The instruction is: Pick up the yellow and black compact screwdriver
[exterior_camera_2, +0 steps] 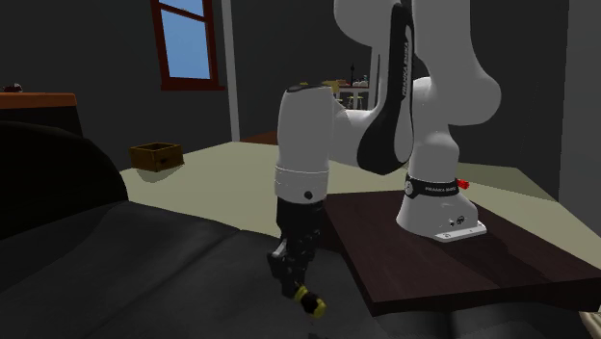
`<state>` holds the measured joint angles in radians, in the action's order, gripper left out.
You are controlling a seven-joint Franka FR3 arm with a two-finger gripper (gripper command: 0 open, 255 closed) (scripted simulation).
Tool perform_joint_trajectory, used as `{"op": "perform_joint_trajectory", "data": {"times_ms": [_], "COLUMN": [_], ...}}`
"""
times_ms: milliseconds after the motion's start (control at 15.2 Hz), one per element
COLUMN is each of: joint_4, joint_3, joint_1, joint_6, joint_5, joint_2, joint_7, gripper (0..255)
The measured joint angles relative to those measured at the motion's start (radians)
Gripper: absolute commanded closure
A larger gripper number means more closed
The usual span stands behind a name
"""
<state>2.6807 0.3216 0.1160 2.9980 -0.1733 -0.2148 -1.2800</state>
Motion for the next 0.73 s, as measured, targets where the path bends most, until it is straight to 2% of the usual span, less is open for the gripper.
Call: {"op": "perform_joint_trajectory", "data": {"times_ms": [462,726], "joint_4": [0.016,0.016], "joint_3": [0.127,0.152], "joint_1": [-0.086,-0.094], "joint_6": [-0.109,-0.172], "joint_5": [0.173,0.261], "joint_2": [0.131,0.2], "joint_7": [0.123,0.184], "gripper": [255,255]}}
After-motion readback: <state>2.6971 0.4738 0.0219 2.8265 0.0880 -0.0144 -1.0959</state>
